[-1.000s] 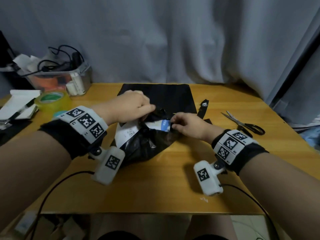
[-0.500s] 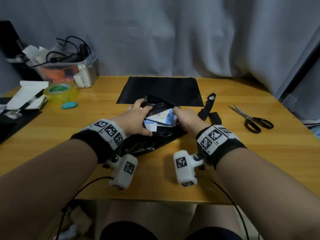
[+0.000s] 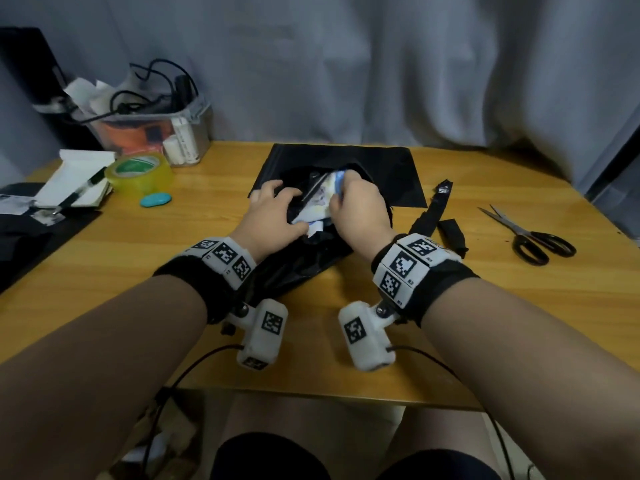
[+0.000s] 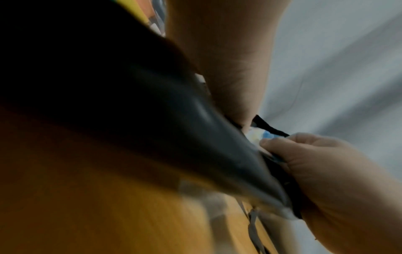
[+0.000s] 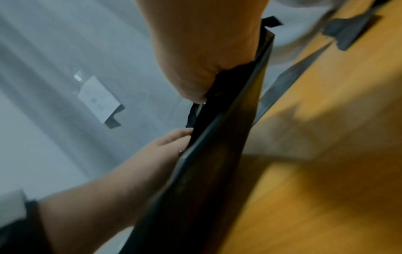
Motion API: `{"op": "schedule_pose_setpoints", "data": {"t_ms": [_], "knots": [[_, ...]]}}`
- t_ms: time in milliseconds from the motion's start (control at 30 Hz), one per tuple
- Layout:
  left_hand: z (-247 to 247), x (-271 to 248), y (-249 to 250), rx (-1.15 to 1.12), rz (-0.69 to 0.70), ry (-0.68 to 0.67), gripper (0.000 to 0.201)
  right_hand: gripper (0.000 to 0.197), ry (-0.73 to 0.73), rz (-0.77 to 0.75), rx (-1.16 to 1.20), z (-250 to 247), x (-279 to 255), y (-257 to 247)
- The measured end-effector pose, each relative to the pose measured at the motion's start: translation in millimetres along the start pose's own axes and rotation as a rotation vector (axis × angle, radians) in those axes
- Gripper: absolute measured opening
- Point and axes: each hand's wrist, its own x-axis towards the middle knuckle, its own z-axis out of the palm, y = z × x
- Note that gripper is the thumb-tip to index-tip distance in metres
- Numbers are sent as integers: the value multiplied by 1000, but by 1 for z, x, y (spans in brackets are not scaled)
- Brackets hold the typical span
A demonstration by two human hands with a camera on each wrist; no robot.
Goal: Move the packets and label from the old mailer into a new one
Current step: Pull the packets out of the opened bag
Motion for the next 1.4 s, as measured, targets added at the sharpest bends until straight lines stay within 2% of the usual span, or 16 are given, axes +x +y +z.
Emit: {"op": "schedule_pose_setpoints", "data": {"t_ms": [67, 167, 233, 333, 400, 467, 533, 600, 667, 833, 933, 1067, 1167, 1267, 1400], "knots": [[-8, 5, 2, -44, -27, 59, 53, 3, -3, -152, -37, -7, -1, -6], [-19, 13, 9, -170, -90, 204, 42, 11, -23, -295, -48, -19, 0, -8], [-27, 19, 15, -253, -39, 268, 36, 10, -40, -355, -56, -26, 1, -7], [-41, 27, 26, -217, 162, 235, 36, 6, -68, -413, -108, -31, 3, -5], [-50, 32, 33, -174, 201, 208, 36, 6, -82, -457, -159, -33, 4, -5], [-55, 39, 39, -159, 160, 155, 36, 6, -76, -504, -192, -36, 2, -6], [-58, 43, 42, -163, 47, 87, 34, 5, -50, -535, -146, -41, 0, -8], [-58, 44, 40, -166, -45, 34, 34, 12, -8, -535, -75, -49, 0, -10], [-57, 42, 36, -154, -72, 5, 36, 18, 66, -517, -8, -56, 2, -10], [-49, 35, 26, -131, -54, 4, 40, 20, 425, -369, 323, -82, 24, 0], [-44, 36, 21, -82, -36, -5, 47, 32, 583, -249, 433, -104, 38, 10], [-42, 44, 25, 8, -58, -112, 75, 36, 662, -120, 462, -128, 45, 43], [-40, 48, 38, 21, -49, -116, 86, 34, 698, 43, 453, -135, 46, 82], [-32, 50, 55, -5, -8, -63, 83, 35, 741, 242, 462, -135, 46, 123], [-13, 53, 70, 76, 75, 59, 73, 36, 707, 443, 453, -127, 47, 163]]}}
